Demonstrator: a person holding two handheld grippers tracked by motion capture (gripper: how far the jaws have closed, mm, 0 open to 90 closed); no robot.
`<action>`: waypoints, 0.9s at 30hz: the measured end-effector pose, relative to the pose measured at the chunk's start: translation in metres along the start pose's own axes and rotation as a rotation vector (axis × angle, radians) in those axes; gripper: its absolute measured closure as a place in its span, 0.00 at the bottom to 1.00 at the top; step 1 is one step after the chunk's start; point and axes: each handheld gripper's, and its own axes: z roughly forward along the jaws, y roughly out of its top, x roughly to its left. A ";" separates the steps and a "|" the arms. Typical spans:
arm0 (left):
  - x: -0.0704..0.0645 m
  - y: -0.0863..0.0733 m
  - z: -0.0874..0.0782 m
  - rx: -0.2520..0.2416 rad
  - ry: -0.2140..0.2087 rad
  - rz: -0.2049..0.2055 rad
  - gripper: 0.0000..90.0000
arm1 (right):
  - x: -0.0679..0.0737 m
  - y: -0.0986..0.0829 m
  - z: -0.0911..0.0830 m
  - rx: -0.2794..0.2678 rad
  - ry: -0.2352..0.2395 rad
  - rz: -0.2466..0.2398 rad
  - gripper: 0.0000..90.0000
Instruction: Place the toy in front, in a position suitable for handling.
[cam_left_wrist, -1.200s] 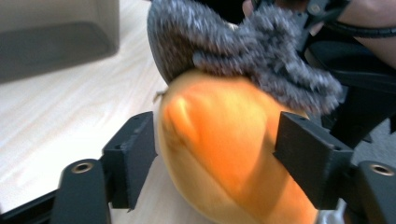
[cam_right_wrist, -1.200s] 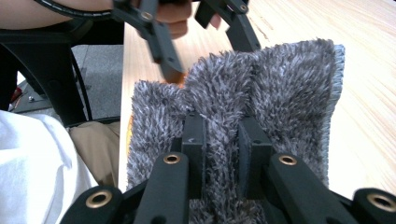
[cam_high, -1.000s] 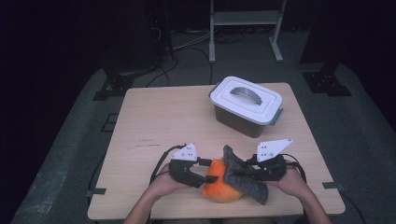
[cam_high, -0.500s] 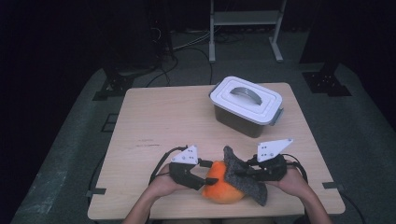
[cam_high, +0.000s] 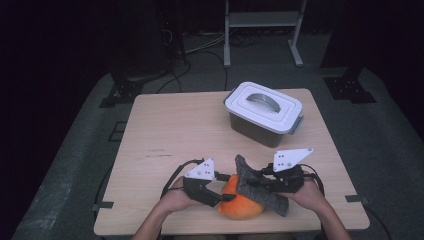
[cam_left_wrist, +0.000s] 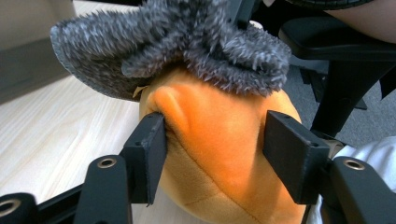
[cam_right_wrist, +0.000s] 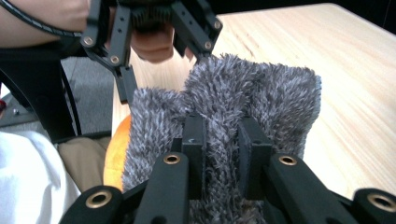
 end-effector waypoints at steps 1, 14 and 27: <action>0.002 0.000 -0.001 -0.004 -0.003 -0.028 0.39 | -0.001 -0.002 0.001 -0.001 -0.003 0.007 0.83; 0.004 -0.004 0.002 0.044 0.020 -0.036 0.34 | -0.004 -0.012 -0.003 0.032 0.054 0.022 0.83; 0.008 -0.005 0.010 0.066 -0.021 -0.139 0.21 | -0.004 -0.021 0.003 0.013 0.090 0.054 0.83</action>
